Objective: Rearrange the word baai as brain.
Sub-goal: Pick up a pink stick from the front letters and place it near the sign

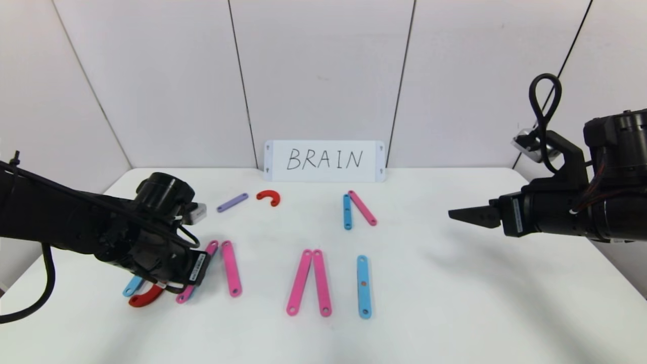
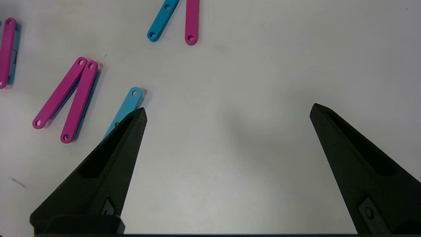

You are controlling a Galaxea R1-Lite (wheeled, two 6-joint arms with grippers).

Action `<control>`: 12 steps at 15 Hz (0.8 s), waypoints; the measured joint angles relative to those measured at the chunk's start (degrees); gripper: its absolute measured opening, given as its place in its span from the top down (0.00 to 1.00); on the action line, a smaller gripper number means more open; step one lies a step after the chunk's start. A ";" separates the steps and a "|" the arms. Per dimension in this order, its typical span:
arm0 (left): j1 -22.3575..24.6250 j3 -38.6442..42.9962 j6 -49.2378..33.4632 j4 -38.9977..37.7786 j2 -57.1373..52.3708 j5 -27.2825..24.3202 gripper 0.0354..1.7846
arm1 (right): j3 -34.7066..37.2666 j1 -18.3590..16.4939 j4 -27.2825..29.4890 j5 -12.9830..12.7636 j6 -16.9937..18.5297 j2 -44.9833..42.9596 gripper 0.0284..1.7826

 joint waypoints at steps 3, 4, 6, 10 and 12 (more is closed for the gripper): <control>0.04 -0.66 -0.30 0.02 -2.18 0.11 0.85 | 0.00 0.22 0.00 0.00 0.06 -0.02 0.03; 0.34 -1.61 -0.16 0.05 -2.86 0.05 0.85 | 0.00 0.24 0.00 0.00 0.06 -0.02 0.03; 1.44 -4.50 0.26 0.66 -3.41 0.00 0.85 | 0.04 0.27 0.00 -0.02 0.12 0.00 0.03; 4.91 -15.14 0.54 3.97 -1.33 -0.26 0.85 | 0.13 0.29 0.09 0.00 0.15 0.05 0.03; 6.62 -21.64 1.27 7.61 1.30 -0.55 0.85 | 0.34 0.29 0.07 0.05 0.15 0.02 0.03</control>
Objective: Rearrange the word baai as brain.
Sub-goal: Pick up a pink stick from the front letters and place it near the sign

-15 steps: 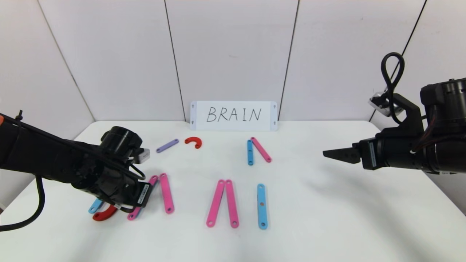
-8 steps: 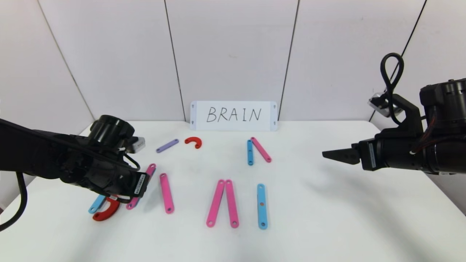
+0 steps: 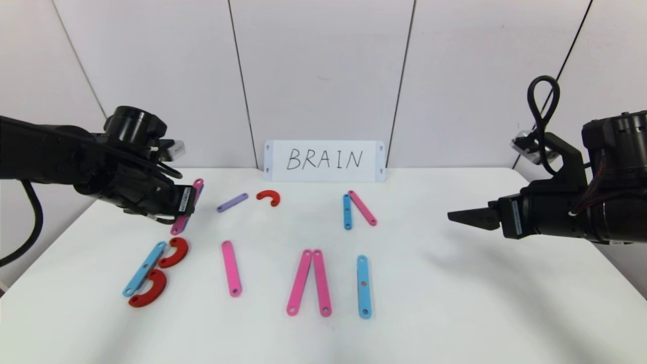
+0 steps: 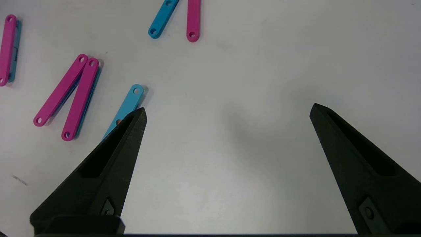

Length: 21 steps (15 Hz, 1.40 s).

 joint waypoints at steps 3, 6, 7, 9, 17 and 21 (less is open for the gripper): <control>3.43 -8.98 3.49 4.33 4.99 -2.19 0.85 | 0.27 0.06 -0.07 0.02 0.02 0.00 0.03; 6.00 -15.86 6.80 8.08 9.78 -4.99 0.85 | 0.33 0.06 -0.13 0.04 0.00 0.02 0.03; 6.78 -18.31 7.38 9.26 11.48 -6.58 0.85 | 0.33 0.06 -0.13 0.02 0.02 0.04 0.03; 7.90 -23.05 8.07 12.37 14.69 -8.13 0.85 | 0.38 -0.02 -0.13 0.02 0.00 0.17 0.03; 9.36 -37.38 10.35 20.43 25.43 -8.16 0.85 | 0.57 -0.02 -0.16 -0.07 0.00 0.41 0.03; 9.28 -37.85 10.89 19.99 27.33 -7.90 0.85 | 0.66 0.01 -0.16 -0.07 0.00 0.39 0.03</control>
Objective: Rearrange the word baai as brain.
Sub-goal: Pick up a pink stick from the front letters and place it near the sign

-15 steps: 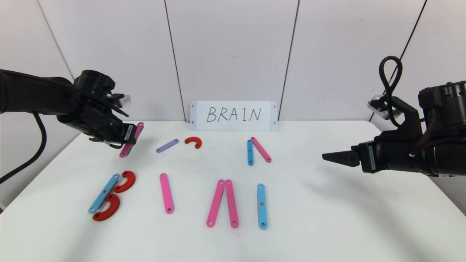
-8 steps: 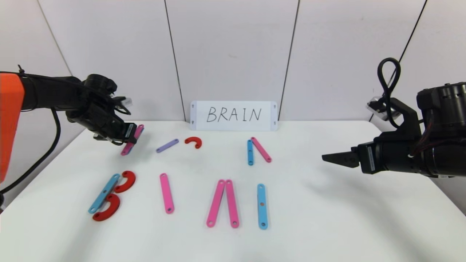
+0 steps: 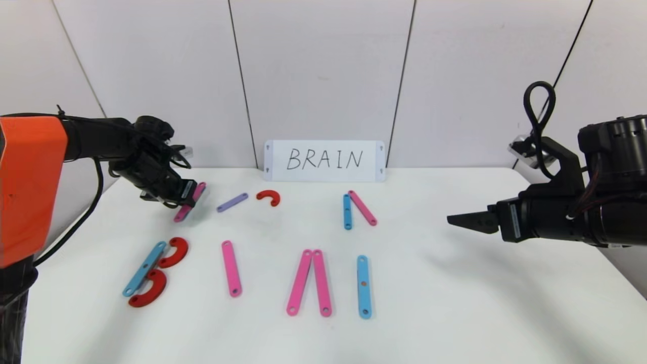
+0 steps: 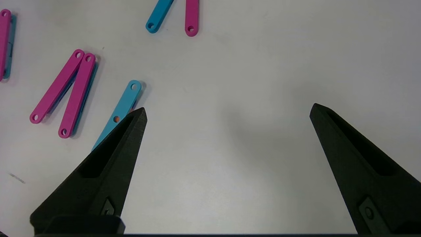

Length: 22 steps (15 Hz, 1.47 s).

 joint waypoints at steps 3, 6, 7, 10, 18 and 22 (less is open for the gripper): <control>0.00 -0.09 -0.01 -1.05 1.27 0.05 0.85 | 0.18 0.05 -0.06 0.00 0.00 -0.02 0.03; 0.09 -0.11 -0.01 -2.68 2.10 0.07 0.84 | 0.22 0.11 -0.09 0.02 0.00 -0.02 0.03; 0.09 -0.05 0.10 -2.49 2.18 0.05 0.83 | 0.22 0.11 -0.09 0.00 0.00 -0.02 0.03; 0.00 0.06 -0.09 -2.73 2.32 0.00 0.72 | 0.24 0.07 -0.09 0.00 0.00 -0.02 0.03; 0.00 0.39 -1.11 -1.39 -0.10 0.02 0.07 | 0.30 0.05 -0.09 -0.06 0.00 -0.05 0.03; -0.16 3.08 -3.06 2.36 -5.25 0.05 0.02 | 0.30 0.05 -0.06 -0.06 -0.02 -0.11 0.03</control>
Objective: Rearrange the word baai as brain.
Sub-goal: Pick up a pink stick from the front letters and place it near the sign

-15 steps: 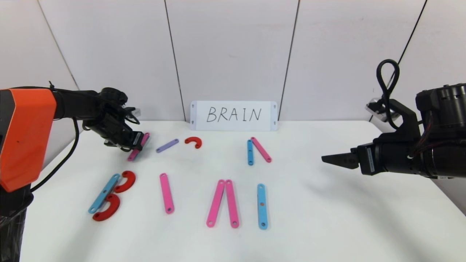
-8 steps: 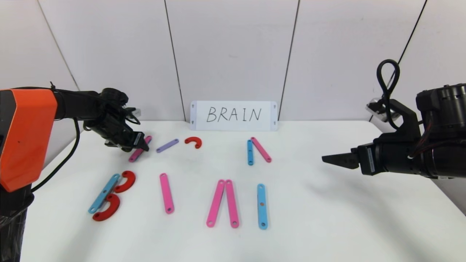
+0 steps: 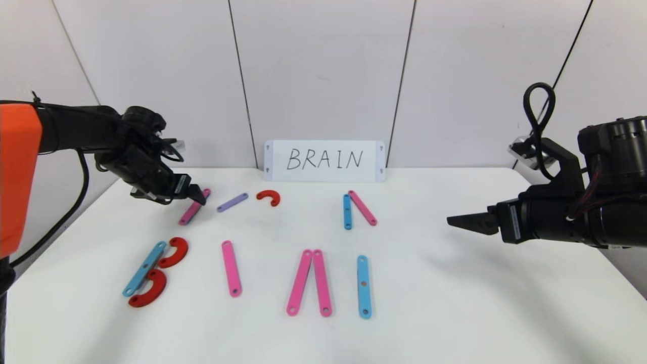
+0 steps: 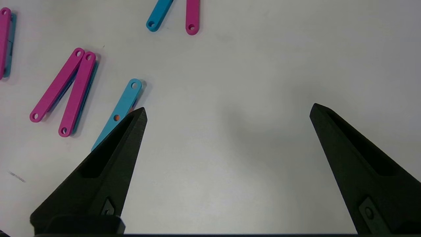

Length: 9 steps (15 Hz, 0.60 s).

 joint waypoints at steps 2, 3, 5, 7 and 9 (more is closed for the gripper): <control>-0.77 3.91 -3.06 -0.24 -3.45 0.13 0.02 | 0.00 0.00 -0.02 0.05 -0.04 -0.02 0.03; -1.66 6.35 -5.57 -0.26 -5.44 0.55 0.02 | 0.02 0.00 0.00 0.02 -0.04 -0.02 0.03; -4.62 11.30 -11.33 -0.46 -9.02 3.28 0.02 | 0.02 0.00 -0.02 0.00 -0.17 0.05 0.03; -9.01 15.88 -17.41 -0.80 -12.26 7.66 0.02 | 0.02 0.00 0.00 0.00 -0.20 0.09 0.03; -13.31 19.77 -23.00 -1.00 -14.90 11.01 0.02 | 0.02 0.00 -0.02 -0.09 -0.09 0.11 0.03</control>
